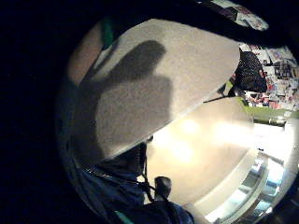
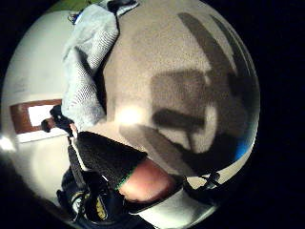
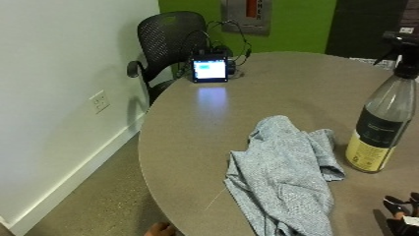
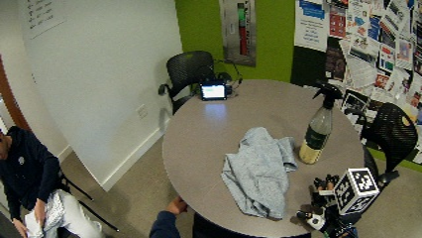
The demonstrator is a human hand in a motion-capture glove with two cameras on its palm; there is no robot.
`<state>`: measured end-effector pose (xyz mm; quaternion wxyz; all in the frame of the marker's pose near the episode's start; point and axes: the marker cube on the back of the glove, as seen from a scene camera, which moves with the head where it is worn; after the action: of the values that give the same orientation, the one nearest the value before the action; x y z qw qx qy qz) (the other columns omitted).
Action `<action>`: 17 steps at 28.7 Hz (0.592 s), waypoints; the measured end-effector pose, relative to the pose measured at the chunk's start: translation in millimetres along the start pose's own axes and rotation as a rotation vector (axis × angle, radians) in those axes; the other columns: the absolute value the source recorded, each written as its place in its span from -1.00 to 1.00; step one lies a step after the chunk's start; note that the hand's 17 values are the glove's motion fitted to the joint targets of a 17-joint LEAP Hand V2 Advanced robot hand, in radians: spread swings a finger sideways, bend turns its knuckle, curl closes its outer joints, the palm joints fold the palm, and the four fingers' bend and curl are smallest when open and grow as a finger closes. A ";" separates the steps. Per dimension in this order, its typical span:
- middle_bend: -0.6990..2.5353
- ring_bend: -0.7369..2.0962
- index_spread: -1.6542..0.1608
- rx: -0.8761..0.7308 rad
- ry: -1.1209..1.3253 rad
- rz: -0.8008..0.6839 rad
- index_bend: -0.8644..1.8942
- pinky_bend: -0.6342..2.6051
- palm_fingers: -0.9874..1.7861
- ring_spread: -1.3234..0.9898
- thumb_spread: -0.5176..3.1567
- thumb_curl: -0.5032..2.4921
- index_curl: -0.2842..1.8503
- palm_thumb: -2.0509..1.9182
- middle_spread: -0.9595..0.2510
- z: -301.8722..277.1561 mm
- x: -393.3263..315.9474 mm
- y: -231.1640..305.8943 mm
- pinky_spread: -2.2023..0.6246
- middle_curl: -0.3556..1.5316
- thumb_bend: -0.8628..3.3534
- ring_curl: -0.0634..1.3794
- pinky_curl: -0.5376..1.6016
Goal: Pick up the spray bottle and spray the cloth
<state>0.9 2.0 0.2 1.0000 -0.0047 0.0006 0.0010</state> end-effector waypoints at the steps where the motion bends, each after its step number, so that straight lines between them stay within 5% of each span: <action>1: -0.44 -0.37 0.59 -0.001 0.001 -0.001 -0.19 -0.41 -0.17 0.19 -0.53 -0.64 -0.68 0.04 0.64 -0.4 -0.1 0.5 0.67 -0.58 -0.60 -0.90 -0.44; 17: -0.44 -0.35 0.38 0.025 0.026 -0.033 -0.20 -0.41 -0.17 0.24 -0.29 -0.56 -0.54 0.05 0.68 -8.0 -4.6 1.2 0.78 -0.44 -0.60 -0.82 -0.32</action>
<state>-3.7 3.2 -7.8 0.9998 0.0076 0.0138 -0.0153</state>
